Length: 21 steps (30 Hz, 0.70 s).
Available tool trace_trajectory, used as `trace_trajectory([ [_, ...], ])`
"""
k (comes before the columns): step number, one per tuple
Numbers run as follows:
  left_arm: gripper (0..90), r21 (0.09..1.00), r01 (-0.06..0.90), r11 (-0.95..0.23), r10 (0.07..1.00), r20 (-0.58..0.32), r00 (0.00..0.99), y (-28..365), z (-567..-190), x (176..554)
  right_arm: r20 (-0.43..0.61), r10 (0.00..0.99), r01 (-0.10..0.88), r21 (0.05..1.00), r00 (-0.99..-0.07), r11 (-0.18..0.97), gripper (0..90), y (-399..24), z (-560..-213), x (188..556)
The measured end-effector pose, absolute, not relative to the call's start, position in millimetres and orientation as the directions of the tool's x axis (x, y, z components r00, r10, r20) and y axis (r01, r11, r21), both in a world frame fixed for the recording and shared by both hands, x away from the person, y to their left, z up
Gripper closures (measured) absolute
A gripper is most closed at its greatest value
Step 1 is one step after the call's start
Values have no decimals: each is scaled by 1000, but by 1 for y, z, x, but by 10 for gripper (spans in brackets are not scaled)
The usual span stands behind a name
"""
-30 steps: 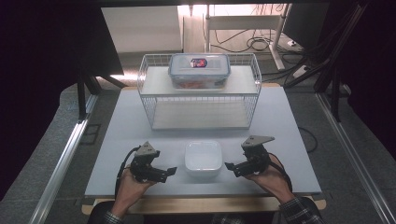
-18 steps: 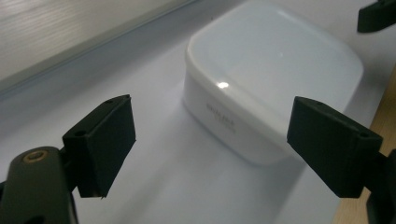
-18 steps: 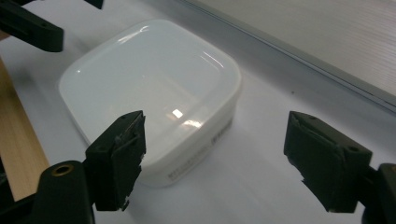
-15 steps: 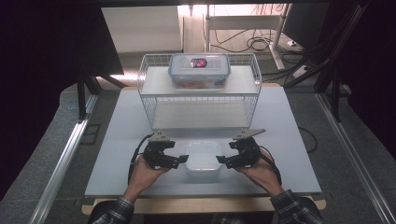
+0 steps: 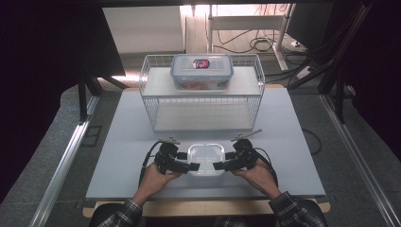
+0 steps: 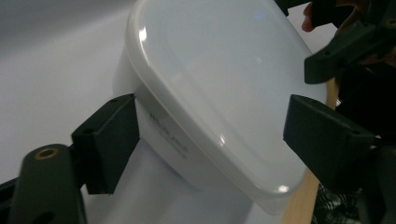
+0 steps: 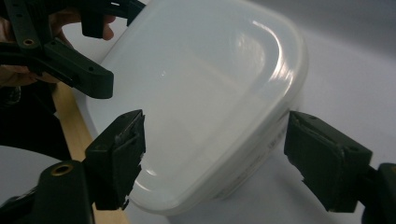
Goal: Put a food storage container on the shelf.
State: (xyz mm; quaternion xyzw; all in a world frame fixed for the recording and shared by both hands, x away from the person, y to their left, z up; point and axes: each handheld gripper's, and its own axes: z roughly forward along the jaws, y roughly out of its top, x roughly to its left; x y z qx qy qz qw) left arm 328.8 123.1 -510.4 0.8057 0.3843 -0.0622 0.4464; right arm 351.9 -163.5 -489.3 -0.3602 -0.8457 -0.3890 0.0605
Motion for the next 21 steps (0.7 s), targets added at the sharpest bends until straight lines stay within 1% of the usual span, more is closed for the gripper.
trace_trajectory([
  [1, 222, 670, 676, -306, 567, -442, 695, 124, -509, 326, 383, 562, 656, 614, -733, 438, 282, -163, -489, 352],
  [2, 302, 681, 668, -298, 584, -424, 692, 127, -505, 318, 378, 570, 656, 624, -729, 425, 368, -167, -486, 347],
  [3, 358, 681, 668, -298, 584, -424, 692, 127, -505, 318, 378, 570, 656, 624, -729, 425, 368, -167, -486, 347],
  [4, 442, 709, 645, -284, 616, -381, 690, 130, -499, 311, 365, 585, 653, 636, -724, 410, 480, -171, -482, 342],
  [5, 501, 706, 650, -280, 619, -385, 684, 131, -497, 310, 346, 603, 647, 650, -719, 398, 535, -172, -479, 339],
  [6, 535, 706, 650, -280, 619, -385, 684, 131, -497, 310, 346, 603, 647, 650, -719, 398, 535, -172, -479, 339],
  [7, 535, 708, 653, -267, 623, -391, 678, 132, -497, 308, 346, 607, 649, 652, -715, 393, 563, -173, -478, 338],
  [8, 569, 714, 651, -258, 634, -383, 671, 132, -496, 306, 353, 623, 661, 651, -698, 373, 601, -174, -476, 335],
  [9, 598, 714, 651, -258, 634, -383, 671, 132, -496, 306, 353, 623, 661, 651, -698, 373, 601, -174, -476, 335],
  [10, 632, 726, 647, -232, 656, -375, 656, 132, -494, 303, 353, 643, 669, 657, -680, 347, 652, -175, -474, 332],
  [11, 660, 726, 647, -232, 656, -375, 656, 132, -494, 303, 353, 643, 669, 657, -680, 347, 652, -175, -474, 332],
  [12, 682, 733, 644, -218, 669, -368, 645, 133, -493, 303, 351, 653, 666, 673, -671, 322, 701, -176, -471, 330],
  [13, 682, 734, 647, -206, 673, -373, 639, 133, -492, 303, 351, 653, 666, 673, -671, 322, 701, -176, -471, 330],
  [14, 730, 737, 654, -170, 675, -397, 622, 136, -493, 303, 355, 658, 665, 683, -664, 302, 741, -177, -471, 330],
  [15, 758, 739, 655, -157, 679, -401, 615, 136, -493, 303, 359, 661, 664, 690, -659, 288, 769, -178, -472, 330],
  [16, 790, 739, 655, -157, 679, -401, 615, 136, -493, 303, 359, 661, 664, 690, -659, 288, 769, -178, -472, 330],
  [17, 791, 748, 644, -160, 694, -379, 612, 135, -493, 302, 322, 672, 640, 709, -667, 295, 780, -178, -473, 329],
  [18, 791, 748, 644, -160, 694, -379, 612, 135, -493, 302, 305, 681, 632, 717, -665, 296, 780, -176, -472, 328],
  [21, 791, 745, 653, -137, 699, -395, 597, 136, -495, 303, 286, 688, 615, 733, -667, 291, 780, -173, -473, 327],
])
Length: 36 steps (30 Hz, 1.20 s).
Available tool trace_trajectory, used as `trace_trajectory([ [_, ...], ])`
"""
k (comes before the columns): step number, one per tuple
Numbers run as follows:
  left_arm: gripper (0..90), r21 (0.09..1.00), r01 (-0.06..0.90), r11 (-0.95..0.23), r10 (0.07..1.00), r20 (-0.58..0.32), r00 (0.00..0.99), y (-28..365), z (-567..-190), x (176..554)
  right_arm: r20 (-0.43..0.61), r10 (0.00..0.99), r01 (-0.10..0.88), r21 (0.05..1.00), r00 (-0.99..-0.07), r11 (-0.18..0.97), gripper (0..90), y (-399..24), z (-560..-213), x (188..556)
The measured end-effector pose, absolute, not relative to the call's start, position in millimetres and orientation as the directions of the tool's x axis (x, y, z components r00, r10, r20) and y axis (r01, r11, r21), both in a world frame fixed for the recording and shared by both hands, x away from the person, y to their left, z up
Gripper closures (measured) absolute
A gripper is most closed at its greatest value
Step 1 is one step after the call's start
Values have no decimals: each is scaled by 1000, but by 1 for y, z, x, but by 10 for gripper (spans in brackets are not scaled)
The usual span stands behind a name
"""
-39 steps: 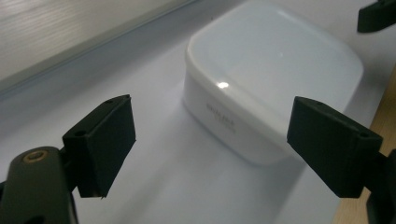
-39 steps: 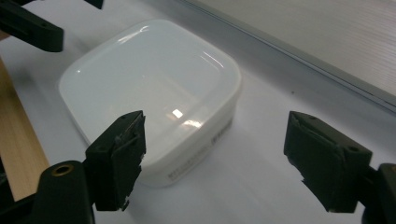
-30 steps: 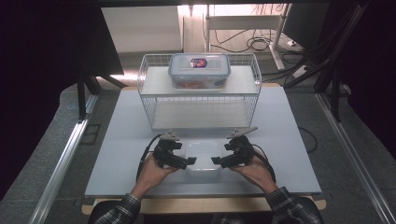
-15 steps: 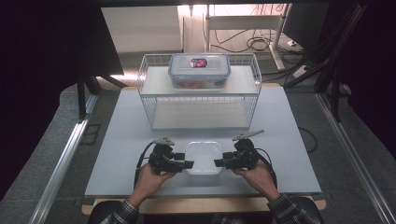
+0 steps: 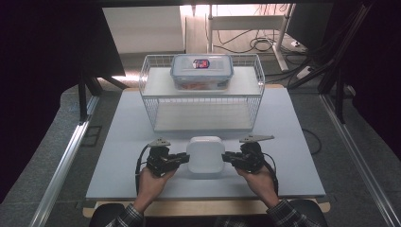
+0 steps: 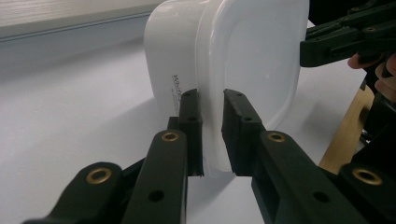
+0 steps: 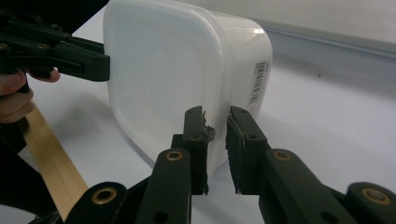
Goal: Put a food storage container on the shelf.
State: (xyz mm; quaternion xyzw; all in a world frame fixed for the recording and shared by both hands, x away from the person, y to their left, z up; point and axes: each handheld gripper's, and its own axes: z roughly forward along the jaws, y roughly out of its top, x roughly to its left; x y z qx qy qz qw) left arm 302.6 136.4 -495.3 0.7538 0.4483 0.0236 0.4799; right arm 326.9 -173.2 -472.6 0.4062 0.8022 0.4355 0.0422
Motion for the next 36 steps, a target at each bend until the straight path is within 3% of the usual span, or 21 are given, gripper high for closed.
trace_trajectory([
  [14, 790, 776, 620, -113, 722, -365, 588, 134, -483, 306, 288, 698, 575, 789, -656, 216, 779, -173, -470, 327],
  [36, 789, 850, 517, -107, 740, -279, 612, 140, -417, 327, 222, 677, 467, 861, -701, 202, 779, -169, -408, 353],
])
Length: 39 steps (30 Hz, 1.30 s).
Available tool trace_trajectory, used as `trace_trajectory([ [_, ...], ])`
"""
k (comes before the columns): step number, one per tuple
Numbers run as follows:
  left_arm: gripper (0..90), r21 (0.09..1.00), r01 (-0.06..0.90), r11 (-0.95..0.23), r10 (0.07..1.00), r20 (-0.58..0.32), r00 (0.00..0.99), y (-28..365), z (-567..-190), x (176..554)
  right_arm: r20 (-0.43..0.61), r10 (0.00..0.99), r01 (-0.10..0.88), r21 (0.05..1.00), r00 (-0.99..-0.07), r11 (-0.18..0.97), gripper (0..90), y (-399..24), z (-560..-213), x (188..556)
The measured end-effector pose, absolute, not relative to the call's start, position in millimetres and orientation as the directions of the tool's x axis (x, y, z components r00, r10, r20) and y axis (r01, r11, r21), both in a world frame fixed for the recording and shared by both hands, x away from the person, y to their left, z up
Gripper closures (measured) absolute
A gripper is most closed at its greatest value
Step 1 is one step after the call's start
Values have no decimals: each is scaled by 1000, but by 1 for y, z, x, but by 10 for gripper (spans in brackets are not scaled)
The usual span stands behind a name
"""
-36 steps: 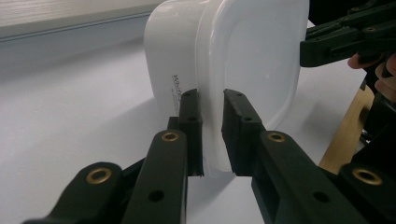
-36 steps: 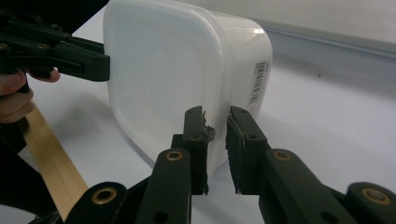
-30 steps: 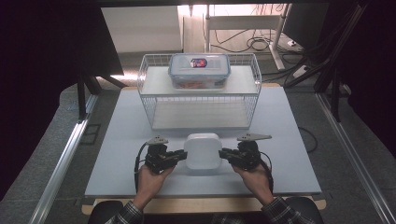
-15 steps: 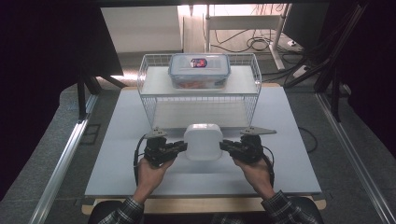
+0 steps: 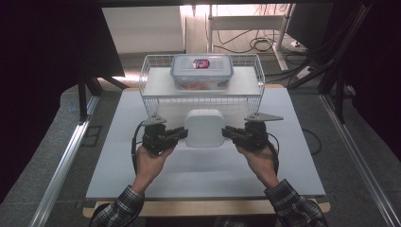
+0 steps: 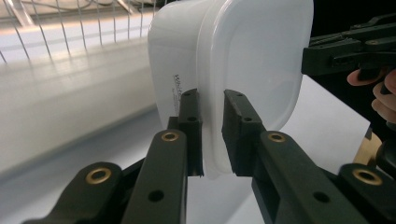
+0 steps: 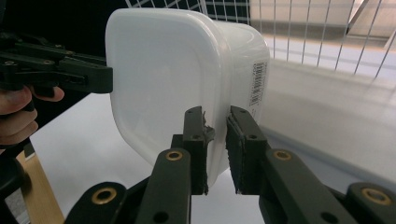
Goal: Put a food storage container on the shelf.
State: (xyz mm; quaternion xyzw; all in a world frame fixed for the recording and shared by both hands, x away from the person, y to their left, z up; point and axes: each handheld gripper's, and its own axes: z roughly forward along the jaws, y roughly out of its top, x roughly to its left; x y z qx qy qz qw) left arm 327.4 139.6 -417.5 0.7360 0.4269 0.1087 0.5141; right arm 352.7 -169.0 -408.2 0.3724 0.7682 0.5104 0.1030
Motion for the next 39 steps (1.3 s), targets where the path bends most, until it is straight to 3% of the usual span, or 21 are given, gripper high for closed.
trace_trajectory([
  [39, 789, 910, 407, -78, 745, -218, 631, 152, -288, 379, 161, 681, 344, 928, -715, 141, 777, -156, -280, 404],
])
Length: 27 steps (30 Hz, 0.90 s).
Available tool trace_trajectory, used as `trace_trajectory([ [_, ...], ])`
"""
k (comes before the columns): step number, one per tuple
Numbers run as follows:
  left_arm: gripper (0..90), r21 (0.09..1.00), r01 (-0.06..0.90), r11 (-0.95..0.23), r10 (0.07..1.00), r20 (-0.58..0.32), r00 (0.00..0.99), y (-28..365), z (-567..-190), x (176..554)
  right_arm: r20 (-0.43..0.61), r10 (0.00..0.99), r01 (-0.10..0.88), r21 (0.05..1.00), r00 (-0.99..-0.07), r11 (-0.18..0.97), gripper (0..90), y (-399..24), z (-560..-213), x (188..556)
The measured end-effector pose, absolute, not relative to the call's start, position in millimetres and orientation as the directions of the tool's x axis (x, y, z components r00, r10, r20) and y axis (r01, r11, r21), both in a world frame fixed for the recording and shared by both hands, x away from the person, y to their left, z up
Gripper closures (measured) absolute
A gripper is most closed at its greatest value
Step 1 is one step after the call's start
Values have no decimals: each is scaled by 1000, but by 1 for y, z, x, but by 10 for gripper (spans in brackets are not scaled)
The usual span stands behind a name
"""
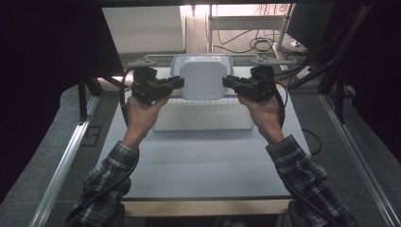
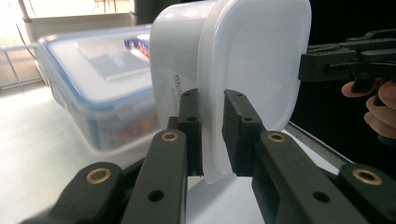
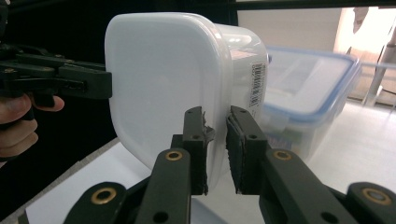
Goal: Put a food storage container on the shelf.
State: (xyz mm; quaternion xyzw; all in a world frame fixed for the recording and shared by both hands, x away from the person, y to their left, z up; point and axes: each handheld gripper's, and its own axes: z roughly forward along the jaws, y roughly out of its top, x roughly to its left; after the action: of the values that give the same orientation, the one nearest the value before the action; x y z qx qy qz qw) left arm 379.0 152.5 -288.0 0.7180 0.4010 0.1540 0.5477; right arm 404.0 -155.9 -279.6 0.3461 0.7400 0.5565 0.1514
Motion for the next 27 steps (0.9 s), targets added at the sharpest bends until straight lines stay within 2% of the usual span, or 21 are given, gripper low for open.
trace_trajectory([
  [14, 788, 904, 426, -43, 738, -259, 623, 157, -257, 412, 173, 698, 349, 930, -694, 117, 776, -150, -246, 433],
  [22, 783, 879, 475, -37, 727, -302, 616, 161, -254, 433, 187, 708, 376, 919, -681, 119, 769, -146, -241, 449],
  [27, 777, 880, 474, -29, 723, -309, 618, 163, -255, 440, 200, 707, 387, 915, -678, 112, 764, -145, -242, 454],
])
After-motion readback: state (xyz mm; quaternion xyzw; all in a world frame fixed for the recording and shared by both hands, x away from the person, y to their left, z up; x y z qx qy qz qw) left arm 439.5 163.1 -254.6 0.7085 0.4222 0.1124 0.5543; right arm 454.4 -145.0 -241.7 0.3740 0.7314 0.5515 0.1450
